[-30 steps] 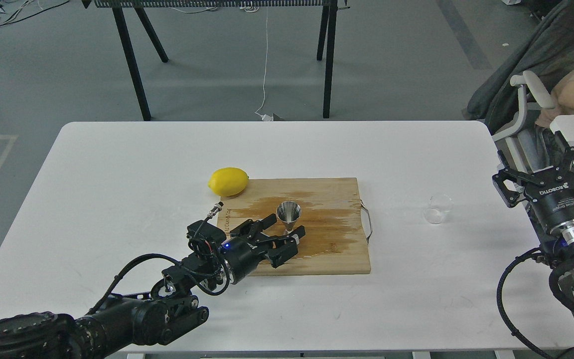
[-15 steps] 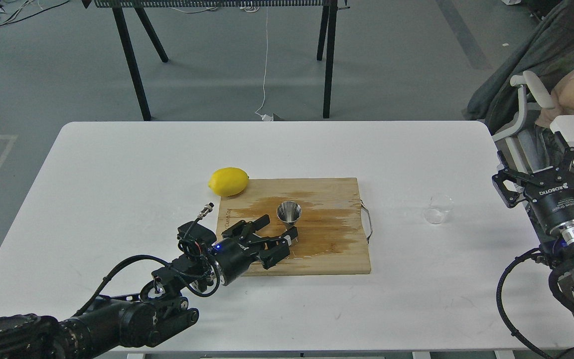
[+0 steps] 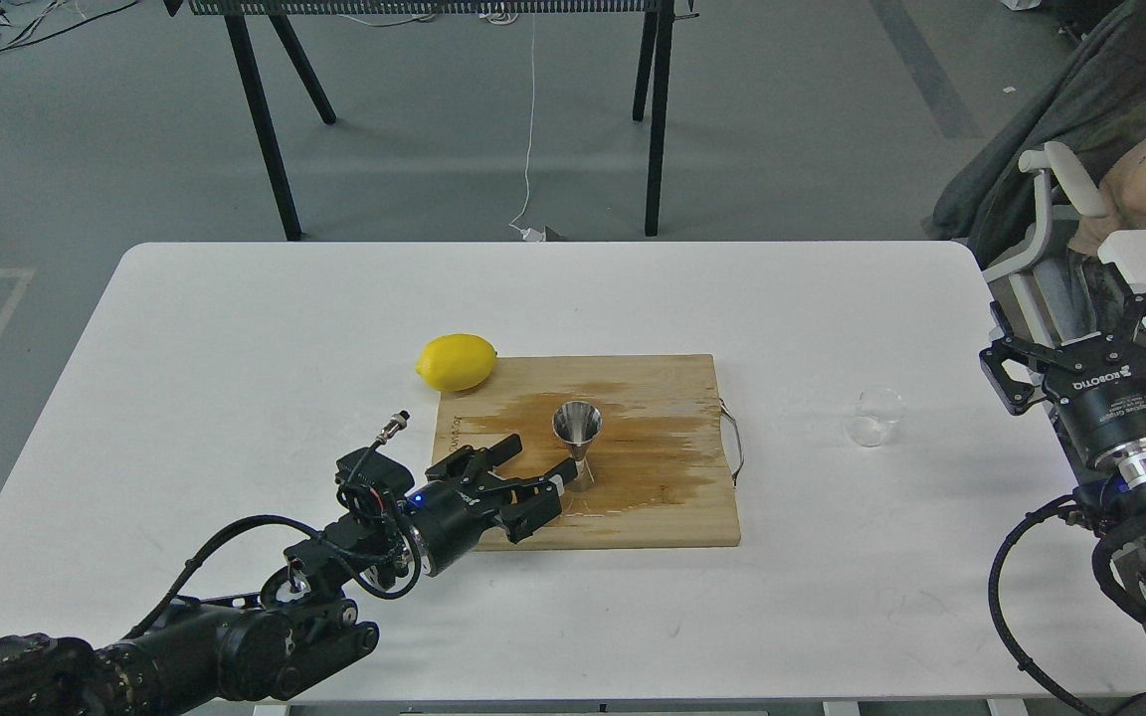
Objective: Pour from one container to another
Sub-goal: 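Withdraw the left gripper away from the jigger, then reach the right gripper to the small clear glass and grasp it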
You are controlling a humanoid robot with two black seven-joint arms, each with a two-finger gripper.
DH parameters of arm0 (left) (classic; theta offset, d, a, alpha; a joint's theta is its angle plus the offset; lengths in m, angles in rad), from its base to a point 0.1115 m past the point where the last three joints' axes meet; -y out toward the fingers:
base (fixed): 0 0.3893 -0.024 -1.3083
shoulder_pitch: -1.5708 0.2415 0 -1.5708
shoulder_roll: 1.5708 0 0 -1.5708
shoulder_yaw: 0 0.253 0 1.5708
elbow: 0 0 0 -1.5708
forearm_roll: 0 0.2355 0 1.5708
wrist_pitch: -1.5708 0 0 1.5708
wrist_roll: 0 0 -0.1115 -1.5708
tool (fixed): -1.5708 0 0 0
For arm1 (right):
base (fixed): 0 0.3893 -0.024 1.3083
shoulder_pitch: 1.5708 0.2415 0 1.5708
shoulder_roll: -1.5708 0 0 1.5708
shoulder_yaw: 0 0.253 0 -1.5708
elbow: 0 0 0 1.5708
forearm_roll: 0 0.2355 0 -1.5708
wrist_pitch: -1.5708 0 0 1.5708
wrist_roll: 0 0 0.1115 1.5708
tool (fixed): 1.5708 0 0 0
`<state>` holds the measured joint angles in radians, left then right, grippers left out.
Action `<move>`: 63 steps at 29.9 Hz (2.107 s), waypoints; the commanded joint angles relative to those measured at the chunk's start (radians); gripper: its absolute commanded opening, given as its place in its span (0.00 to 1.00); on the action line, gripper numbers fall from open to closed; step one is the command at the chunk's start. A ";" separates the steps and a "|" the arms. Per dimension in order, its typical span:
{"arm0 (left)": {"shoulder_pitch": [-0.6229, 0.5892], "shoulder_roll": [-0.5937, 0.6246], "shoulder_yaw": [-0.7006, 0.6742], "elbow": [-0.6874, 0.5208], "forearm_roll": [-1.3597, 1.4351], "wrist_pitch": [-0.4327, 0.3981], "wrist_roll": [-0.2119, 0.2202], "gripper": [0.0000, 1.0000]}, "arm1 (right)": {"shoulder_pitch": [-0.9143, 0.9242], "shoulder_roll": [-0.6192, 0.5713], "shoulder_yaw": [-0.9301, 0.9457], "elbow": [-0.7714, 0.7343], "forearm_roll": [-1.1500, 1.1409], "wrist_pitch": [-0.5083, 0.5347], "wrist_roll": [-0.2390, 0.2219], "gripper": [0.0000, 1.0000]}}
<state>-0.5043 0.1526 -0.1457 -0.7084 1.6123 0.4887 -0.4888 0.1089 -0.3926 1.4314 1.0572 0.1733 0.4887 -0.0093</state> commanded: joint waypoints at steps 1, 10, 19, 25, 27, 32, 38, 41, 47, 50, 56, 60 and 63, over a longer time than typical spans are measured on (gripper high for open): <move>0.010 0.065 -0.011 -0.075 -0.002 0.000 0.000 0.94 | 0.000 -0.002 0.001 0.001 0.000 0.000 -0.001 0.99; 0.018 0.313 -0.112 -0.330 -0.170 -0.054 0.000 0.94 | 0.000 0.001 0.001 0.003 0.002 0.000 -0.001 0.99; 0.018 0.481 -0.530 -0.402 -0.463 -0.699 0.000 0.94 | 0.000 0.001 -0.011 0.006 0.002 0.000 -0.001 0.99; 0.013 0.528 -0.663 -0.277 -0.690 -0.977 0.000 0.94 | 0.000 0.005 -0.017 0.006 0.002 0.000 -0.003 0.99; 0.013 0.536 -0.664 -0.220 -0.735 -0.977 0.000 0.94 | 0.000 0.006 -0.019 0.006 0.002 0.000 -0.003 0.99; 0.012 0.533 -0.675 -0.077 -0.836 -0.977 0.000 0.95 | 0.002 0.020 -0.022 0.006 0.002 0.000 -0.009 0.99; 0.018 0.525 -0.681 -0.013 -1.003 -0.977 0.000 0.97 | 0.008 0.043 -0.054 0.015 0.006 0.000 -0.014 0.99; 0.016 0.525 -0.681 -0.007 -1.058 -0.977 0.000 0.97 | 0.002 0.044 -0.062 0.061 0.055 0.000 -0.017 0.99; 0.021 0.521 -0.675 -0.005 -1.089 -0.977 0.000 0.97 | -0.099 -0.011 -0.049 0.234 0.227 0.000 -0.020 0.98; 0.024 0.490 -0.670 -0.003 -1.086 -0.977 0.000 0.97 | -0.164 -0.072 -0.049 0.346 0.281 -0.166 -0.020 0.98; 0.026 0.475 -0.670 -0.003 -1.085 -0.977 0.000 0.98 | -0.181 -0.088 -0.009 0.445 0.371 -0.729 -0.037 0.98; 0.026 0.473 -0.669 -0.002 -1.085 -0.977 0.000 0.98 | -0.094 -0.078 -0.015 0.437 0.382 -0.977 -0.080 0.98; 0.027 0.472 -0.667 0.004 -1.083 -0.977 0.000 0.98 | -0.049 -0.069 -0.032 0.434 0.374 -0.977 -0.093 0.98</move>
<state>-0.4787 0.6262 -0.8146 -0.7099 0.5285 -0.4889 -0.4887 0.0170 -0.4691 1.4157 1.4964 0.5528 -0.4664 -0.0896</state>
